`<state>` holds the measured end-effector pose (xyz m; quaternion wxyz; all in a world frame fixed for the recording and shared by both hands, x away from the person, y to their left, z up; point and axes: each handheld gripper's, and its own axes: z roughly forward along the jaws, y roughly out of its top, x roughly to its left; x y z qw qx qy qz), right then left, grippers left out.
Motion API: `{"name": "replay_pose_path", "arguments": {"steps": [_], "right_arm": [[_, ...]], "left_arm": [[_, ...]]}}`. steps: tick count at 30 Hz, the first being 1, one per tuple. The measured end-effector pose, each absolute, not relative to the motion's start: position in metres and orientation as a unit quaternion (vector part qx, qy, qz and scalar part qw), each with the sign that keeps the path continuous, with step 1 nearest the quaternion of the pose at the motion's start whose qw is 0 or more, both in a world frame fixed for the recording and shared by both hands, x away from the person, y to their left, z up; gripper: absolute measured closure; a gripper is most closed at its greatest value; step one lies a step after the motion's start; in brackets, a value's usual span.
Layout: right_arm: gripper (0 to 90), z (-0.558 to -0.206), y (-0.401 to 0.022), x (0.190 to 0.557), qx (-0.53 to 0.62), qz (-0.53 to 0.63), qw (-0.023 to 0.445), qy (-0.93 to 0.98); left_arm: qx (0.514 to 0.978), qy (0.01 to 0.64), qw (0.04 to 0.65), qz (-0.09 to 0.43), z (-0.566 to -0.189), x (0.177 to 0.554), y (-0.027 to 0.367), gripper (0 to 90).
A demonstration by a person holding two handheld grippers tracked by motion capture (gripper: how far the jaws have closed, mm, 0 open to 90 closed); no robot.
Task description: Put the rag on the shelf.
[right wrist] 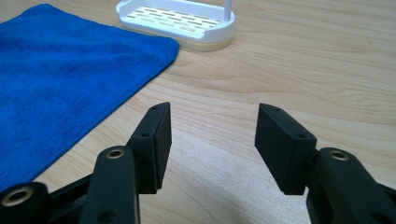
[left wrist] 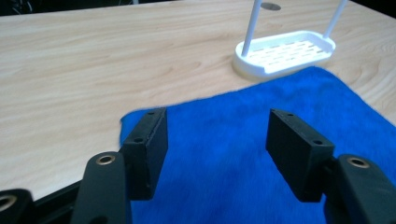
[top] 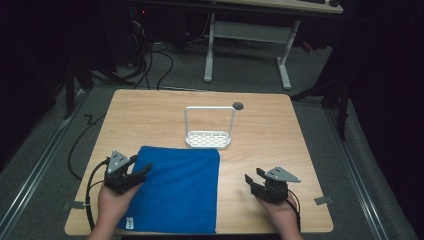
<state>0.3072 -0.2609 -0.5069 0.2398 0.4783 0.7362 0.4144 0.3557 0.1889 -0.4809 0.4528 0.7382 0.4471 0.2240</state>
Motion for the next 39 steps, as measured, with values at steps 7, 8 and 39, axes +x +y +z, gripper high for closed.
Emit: {"name": "replay_pose_path", "arguments": {"steps": [7, 8, 39], "right_arm": [[45.9, -0.506, -0.262, 0.306, 0.476, 0.419, 0.236, 0.737], [45.9, -0.507, -0.262, 0.306, 0.474, 0.419, 0.237, 0.737], [45.8, -0.516, -0.246, 0.303, 0.478, 0.401, 0.225, 0.749]], "left_arm": [[0.741, 0.470, 0.418, 0.236, -0.491, 0.391, 0.191, 56.5], [0.735, 0.480, 0.420, 0.232, -0.493, 0.395, 0.196, 59.2], [0.734, 0.526, 0.384, 0.195, -0.535, 0.450, 0.214, 60.6]]}}
